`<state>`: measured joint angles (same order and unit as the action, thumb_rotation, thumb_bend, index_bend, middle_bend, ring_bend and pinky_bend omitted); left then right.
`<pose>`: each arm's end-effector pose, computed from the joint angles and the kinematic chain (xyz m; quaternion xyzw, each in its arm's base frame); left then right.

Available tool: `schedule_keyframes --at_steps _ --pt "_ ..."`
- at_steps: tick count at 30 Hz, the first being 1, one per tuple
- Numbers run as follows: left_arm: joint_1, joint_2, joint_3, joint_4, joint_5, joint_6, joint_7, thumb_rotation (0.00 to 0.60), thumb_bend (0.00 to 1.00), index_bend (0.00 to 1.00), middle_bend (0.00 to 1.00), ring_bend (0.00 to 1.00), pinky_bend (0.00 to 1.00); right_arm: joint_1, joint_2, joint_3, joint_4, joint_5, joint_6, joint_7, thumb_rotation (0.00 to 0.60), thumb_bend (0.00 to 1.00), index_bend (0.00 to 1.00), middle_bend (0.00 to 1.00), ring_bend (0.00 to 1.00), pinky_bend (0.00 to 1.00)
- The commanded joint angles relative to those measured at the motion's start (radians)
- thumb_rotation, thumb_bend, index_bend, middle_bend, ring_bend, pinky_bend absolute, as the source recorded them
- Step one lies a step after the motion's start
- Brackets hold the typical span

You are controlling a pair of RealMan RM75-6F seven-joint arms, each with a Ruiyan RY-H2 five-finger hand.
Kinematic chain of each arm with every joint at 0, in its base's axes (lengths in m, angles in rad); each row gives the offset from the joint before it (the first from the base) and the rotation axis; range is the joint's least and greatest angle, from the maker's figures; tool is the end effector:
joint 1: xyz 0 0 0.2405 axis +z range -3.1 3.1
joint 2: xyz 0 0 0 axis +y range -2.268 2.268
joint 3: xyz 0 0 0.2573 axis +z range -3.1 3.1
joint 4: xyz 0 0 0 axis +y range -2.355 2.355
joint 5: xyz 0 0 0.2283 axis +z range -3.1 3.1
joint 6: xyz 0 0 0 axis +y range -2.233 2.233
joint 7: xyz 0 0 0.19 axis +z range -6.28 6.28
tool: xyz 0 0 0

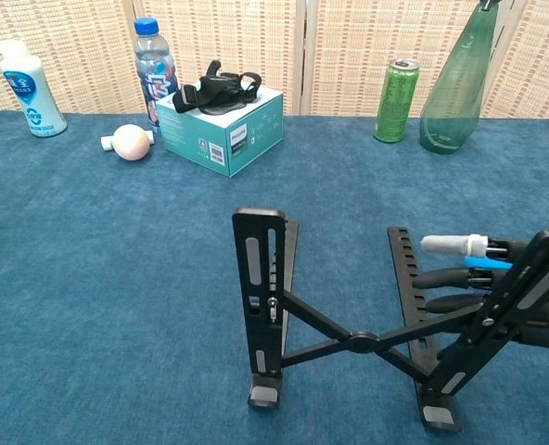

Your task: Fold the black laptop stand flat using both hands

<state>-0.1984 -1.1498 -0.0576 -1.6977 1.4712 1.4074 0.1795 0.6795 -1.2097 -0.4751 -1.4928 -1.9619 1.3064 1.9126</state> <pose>-0.2773 0.2609 0.1132 -0.6394 -0.3590 -0.3792 0.5644 -0.2291 -0.2128 0.0068 -0.3687 0.8582 -0.3279 0.1416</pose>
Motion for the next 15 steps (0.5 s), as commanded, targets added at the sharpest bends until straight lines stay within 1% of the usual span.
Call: schedule_keyframes --at_steps 1,15 --pt "-0.001 -0.001 0.000 0.000 0.000 -0.001 0.000 0.600 0.24 0.14 0.11 0.06 0.01 0.000 -0.013 -0.006 0.009 0.005 -0.005 0.011 0.600 0.00 0.00 0.14 0.08 0.02" --pt "-0.008 -0.003 0.000 0.007 0.001 -0.013 -0.004 0.600 0.24 0.14 0.11 0.06 0.01 0.000 -0.049 -0.036 0.035 0.007 0.007 0.066 0.600 0.00 0.00 0.13 0.08 0.02"
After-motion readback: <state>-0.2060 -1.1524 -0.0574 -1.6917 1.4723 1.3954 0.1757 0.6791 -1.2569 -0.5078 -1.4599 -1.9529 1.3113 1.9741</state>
